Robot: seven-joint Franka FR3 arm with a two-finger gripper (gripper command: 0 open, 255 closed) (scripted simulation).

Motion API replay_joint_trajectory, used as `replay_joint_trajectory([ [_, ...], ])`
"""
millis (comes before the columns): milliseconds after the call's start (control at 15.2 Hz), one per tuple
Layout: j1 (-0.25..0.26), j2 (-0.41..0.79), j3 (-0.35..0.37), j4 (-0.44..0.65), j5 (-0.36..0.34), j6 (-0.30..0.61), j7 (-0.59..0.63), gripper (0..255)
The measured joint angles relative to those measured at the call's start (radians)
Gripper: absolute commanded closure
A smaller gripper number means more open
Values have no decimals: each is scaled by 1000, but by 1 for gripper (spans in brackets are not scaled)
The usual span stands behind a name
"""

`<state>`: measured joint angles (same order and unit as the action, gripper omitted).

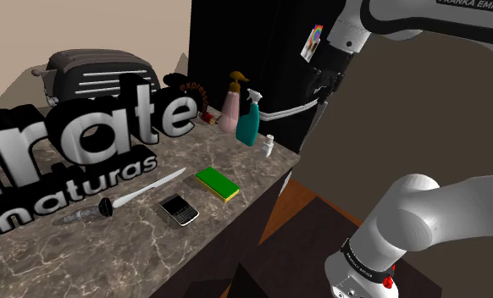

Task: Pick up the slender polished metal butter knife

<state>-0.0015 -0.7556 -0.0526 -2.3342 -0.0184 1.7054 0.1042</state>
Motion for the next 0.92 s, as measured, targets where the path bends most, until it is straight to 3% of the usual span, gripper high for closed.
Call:
replay_joint_trajectory([
  [198, -1, -7, 36, -17, 17, 6, 59, 0],
  [594, -10, -7, 192, -94, 94, 62, 333, 0],
  [924, -18, 63, 343, -95, 164, 119, 583, 0],
])
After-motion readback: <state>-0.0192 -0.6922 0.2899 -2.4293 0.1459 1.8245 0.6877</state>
